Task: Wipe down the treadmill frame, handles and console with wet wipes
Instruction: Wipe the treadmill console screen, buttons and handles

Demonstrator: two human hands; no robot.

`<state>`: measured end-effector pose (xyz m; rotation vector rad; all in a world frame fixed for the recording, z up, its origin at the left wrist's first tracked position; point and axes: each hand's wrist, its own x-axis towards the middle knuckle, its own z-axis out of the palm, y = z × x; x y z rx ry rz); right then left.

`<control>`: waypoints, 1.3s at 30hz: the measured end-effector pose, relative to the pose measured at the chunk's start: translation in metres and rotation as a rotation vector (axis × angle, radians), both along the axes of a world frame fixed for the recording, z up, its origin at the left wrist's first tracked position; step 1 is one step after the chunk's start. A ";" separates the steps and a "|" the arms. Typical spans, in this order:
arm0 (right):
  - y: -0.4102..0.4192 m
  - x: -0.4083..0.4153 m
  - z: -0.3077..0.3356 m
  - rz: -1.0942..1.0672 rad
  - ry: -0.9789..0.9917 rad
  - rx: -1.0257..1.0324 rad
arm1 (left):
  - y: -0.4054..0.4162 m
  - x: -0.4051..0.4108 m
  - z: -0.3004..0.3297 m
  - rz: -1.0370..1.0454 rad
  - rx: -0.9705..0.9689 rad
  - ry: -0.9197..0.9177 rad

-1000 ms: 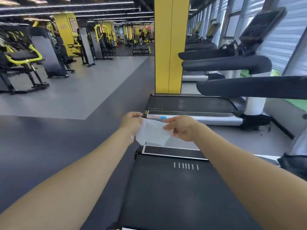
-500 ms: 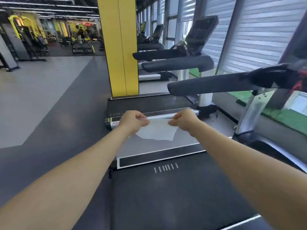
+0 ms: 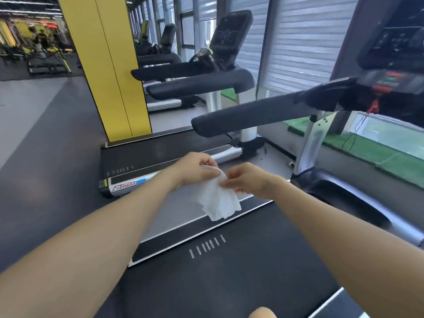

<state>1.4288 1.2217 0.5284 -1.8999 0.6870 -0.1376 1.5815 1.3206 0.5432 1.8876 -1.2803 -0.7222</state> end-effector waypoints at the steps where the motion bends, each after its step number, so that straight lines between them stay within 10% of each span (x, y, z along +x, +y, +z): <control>1: -0.019 0.001 0.000 0.004 -0.045 0.120 | -0.021 0.006 -0.003 0.034 -0.030 0.130; 6: -0.123 -0.002 0.015 -0.159 -0.272 0.535 | -0.127 0.013 0.002 0.207 0.173 0.801; 11: -0.210 -0.028 0.051 -0.369 -0.318 0.568 | -0.222 -0.024 0.034 -0.006 0.372 1.036; 22: -0.300 -0.144 0.143 -0.957 -0.398 0.373 | -0.385 -0.128 0.138 -0.069 0.125 0.727; 39: -0.418 -0.156 0.238 -1.344 0.073 -0.402 | -0.588 -0.147 0.222 -0.879 -0.240 -0.101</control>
